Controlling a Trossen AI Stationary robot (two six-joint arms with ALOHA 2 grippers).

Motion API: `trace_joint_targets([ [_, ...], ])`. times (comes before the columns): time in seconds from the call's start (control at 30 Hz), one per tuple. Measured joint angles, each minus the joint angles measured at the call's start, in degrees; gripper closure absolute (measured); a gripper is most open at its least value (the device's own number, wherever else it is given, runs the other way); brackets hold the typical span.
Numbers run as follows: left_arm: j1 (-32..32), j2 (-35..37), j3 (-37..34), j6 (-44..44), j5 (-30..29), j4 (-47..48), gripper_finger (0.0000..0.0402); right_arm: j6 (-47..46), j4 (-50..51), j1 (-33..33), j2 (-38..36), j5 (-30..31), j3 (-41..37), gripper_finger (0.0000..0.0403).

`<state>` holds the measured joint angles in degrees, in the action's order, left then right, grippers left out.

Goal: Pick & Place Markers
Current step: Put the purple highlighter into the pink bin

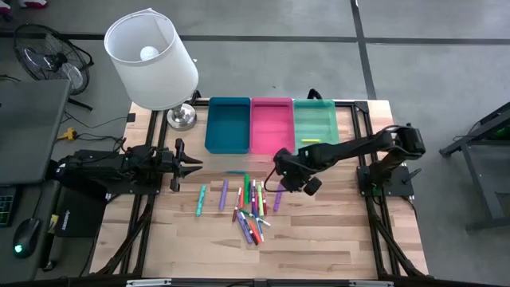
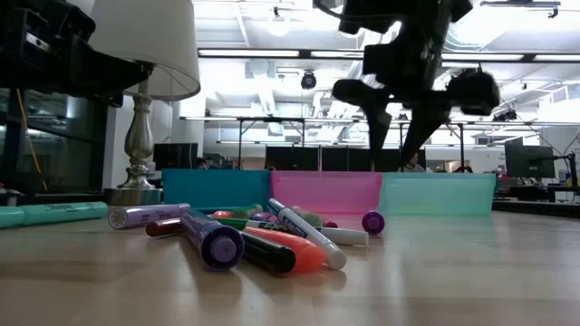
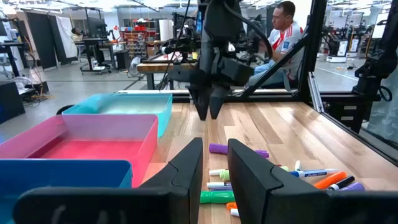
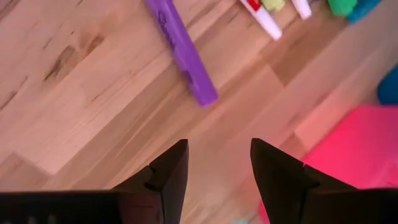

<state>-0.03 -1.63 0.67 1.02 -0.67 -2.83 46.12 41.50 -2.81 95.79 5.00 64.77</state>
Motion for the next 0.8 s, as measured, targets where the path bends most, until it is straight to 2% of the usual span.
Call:
trace_joint_targets([
  [0.2, 0.0, 0.0, 0.0, 0.0, 0.0, 0.0, 0.0328, 3.8, -5.5, -1.1, 4.0, 0.6, 0.1, 0.0240],
  [0.6, 0.0, 0.0, 0.0, 0.0, 0.0, 0.0, 0.0328, 5.0, -8.7, -4.7, 9.6, 0.3, 0.3, 0.0246],
  [0.8, 0.0, 0.0, 0.0, 0.0, 0.0, 0.0, 0.0328, 4.9, -6.5, -5.2, 13.6, -2.4, 5.1, 0.0251],
])
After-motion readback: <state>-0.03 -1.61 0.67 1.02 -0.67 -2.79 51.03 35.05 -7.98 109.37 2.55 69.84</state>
